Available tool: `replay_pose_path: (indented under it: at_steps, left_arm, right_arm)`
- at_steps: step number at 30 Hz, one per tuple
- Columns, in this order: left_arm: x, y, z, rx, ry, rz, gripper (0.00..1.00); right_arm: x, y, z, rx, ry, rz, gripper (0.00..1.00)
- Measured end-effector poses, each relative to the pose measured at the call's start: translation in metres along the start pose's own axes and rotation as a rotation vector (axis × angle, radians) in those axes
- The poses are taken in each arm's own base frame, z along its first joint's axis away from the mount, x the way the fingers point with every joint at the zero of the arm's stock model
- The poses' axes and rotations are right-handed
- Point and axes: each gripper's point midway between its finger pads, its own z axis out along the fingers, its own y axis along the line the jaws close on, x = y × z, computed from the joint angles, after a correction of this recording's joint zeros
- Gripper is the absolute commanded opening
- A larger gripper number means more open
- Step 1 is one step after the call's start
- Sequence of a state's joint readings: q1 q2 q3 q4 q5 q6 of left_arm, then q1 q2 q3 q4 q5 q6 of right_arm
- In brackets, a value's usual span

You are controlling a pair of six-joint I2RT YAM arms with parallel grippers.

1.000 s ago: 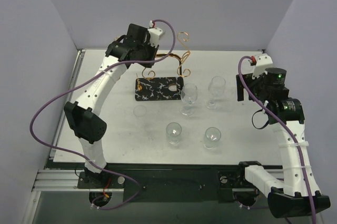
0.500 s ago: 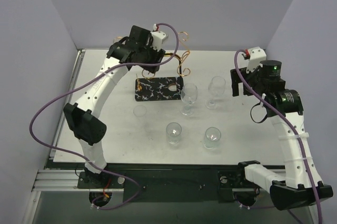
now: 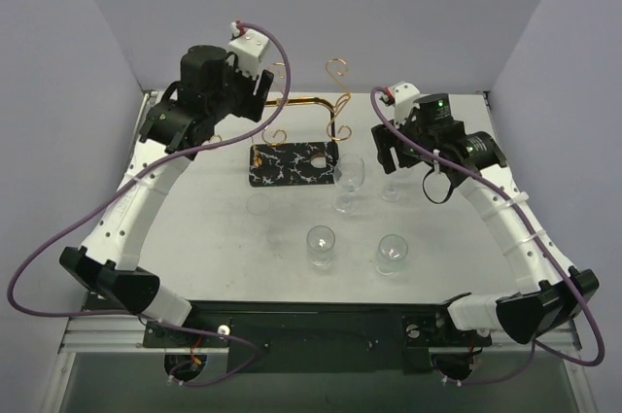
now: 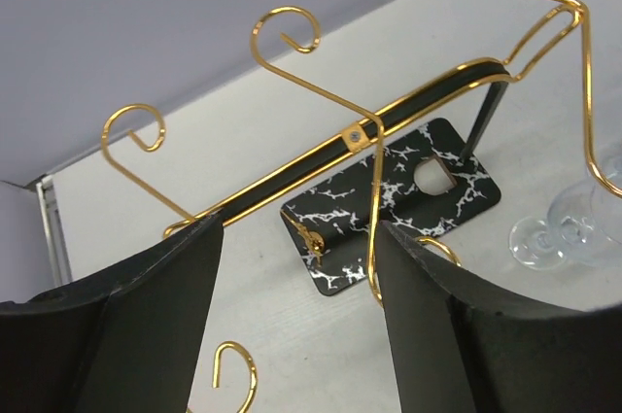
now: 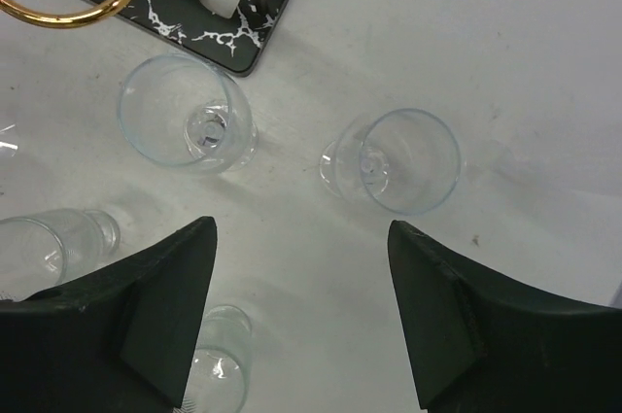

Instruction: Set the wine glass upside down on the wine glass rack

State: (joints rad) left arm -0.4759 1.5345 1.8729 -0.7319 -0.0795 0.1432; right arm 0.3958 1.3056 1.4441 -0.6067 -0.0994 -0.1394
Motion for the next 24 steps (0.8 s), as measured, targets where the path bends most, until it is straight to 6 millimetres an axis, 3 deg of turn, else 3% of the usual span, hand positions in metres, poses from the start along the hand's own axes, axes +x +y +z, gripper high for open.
replay_pose_path:
  at_steps: [5, 12, 24]
  left_arm:
    - [-0.009, 0.034, -0.016, -0.107, -0.076, -0.033, 0.75]
    - [-0.005, 0.076, -0.033, -0.213, -0.122, -0.076, 0.77]
    - [0.011, 0.096, -0.046, -0.268, -0.136, -0.105, 0.77]
  right_arm:
    - [-0.002, 0.016, 0.016, -0.058, 0.009, 0.02, 0.6]
    - [0.0, 0.039, 0.044, -0.137, 0.045, 0.056, 0.52]
    - [-0.003, 0.046, 0.064, -0.156, 0.038, 0.092, 0.45]
